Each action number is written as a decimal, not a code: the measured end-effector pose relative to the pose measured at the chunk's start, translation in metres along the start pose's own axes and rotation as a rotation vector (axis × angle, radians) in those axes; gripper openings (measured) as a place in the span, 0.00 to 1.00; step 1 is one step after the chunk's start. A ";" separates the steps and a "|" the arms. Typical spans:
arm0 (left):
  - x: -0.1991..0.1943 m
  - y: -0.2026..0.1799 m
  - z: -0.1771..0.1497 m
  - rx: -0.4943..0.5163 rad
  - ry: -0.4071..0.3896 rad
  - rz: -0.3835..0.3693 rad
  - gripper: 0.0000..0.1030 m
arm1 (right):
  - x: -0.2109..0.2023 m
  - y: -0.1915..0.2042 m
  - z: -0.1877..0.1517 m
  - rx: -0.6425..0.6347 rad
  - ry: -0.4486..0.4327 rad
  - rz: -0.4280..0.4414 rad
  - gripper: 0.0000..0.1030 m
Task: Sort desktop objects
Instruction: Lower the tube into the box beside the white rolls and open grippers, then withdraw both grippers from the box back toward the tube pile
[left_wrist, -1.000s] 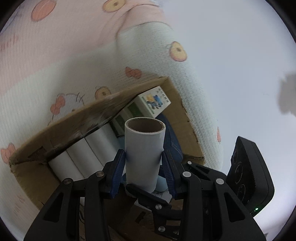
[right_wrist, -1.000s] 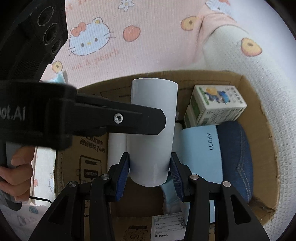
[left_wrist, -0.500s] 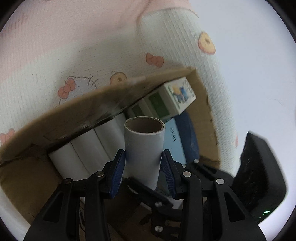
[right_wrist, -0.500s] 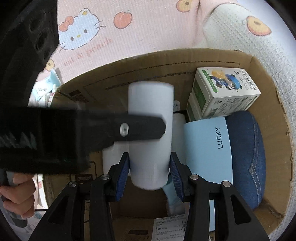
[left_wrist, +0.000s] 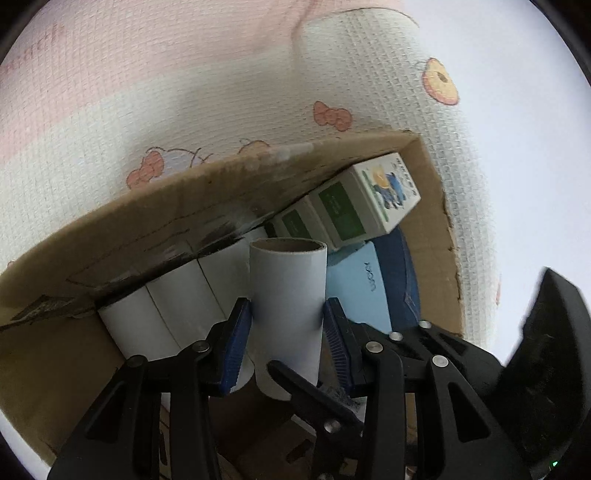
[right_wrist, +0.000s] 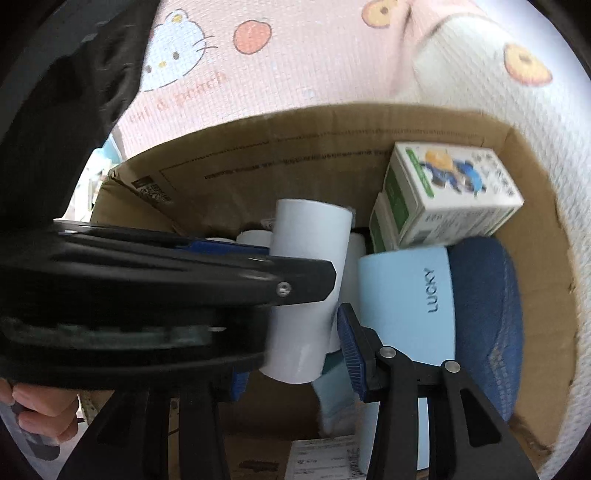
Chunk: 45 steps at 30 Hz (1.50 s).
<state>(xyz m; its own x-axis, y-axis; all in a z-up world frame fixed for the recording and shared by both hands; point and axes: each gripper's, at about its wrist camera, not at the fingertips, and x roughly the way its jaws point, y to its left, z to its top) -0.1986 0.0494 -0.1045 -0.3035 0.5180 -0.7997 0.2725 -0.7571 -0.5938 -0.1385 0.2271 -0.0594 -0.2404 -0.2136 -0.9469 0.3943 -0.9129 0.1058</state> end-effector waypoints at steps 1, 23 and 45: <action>0.002 0.001 0.001 -0.003 0.001 0.001 0.43 | -0.002 0.001 0.001 -0.009 -0.006 -0.024 0.40; 0.015 0.016 0.001 -0.146 0.028 -0.072 0.43 | 0.001 -0.016 -0.001 -0.012 0.023 -0.038 0.39; -0.036 -0.007 -0.011 0.095 -0.134 0.044 0.26 | -0.026 -0.015 0.012 -0.048 0.026 -0.088 0.40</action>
<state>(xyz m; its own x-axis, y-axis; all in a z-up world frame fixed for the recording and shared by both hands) -0.1801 0.0406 -0.0725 -0.4139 0.4309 -0.8019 0.2022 -0.8153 -0.5425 -0.1483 0.2419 -0.0326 -0.2528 -0.1237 -0.9596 0.4154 -0.9096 0.0079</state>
